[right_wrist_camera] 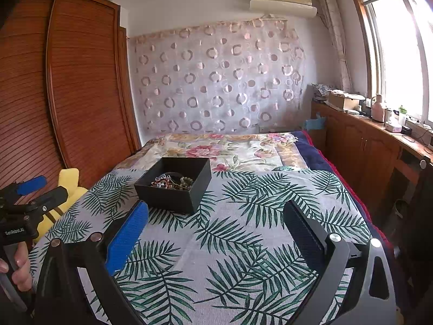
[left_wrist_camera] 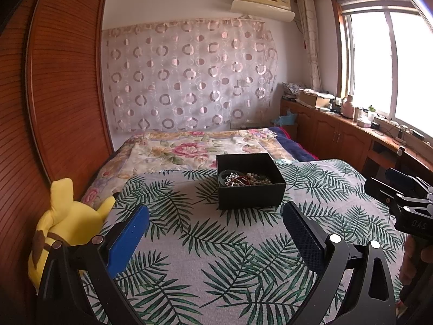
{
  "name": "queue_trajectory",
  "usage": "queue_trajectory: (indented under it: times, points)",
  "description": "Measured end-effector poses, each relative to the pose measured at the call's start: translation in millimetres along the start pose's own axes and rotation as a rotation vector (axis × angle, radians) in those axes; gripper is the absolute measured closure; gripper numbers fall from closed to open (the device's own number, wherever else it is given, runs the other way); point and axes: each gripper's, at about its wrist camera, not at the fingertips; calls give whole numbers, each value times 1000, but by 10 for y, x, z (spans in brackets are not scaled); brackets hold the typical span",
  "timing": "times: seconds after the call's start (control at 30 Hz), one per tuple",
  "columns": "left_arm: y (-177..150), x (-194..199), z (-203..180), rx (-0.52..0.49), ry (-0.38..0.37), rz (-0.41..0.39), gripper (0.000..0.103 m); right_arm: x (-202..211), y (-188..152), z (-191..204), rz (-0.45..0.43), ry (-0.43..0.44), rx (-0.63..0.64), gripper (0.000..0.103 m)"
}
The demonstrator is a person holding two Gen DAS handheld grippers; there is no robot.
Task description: Organize jewelry
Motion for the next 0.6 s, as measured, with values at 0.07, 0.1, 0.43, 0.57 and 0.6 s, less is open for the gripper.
queue_trajectory:
  times: [0.07,0.1,0.43,0.57,0.6]
  points:
    - [0,2,0,-1,1,-1,8,-2,0,1,2,1,1,3]
    - [2,1,1,-1,1,-1,8,-1,-1,2,1,0,2,3]
    - [-1,11,5,0,1,-1,8,-4,-5,1,1,1,0,3]
    - [0,9,6,-1,6,2,8,-5,-7,1,0,1,-1,3]
    - [5,10,12,-1,6,3,8,-4,-8,1,-1,-1,0,3]
Point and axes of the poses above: each gripper's, at about its wrist camera, not at the fingertips, and x roughly against the way its jaws point, z to its left, y to its top, and after that the axes turned 10 degrees about y, right-handed
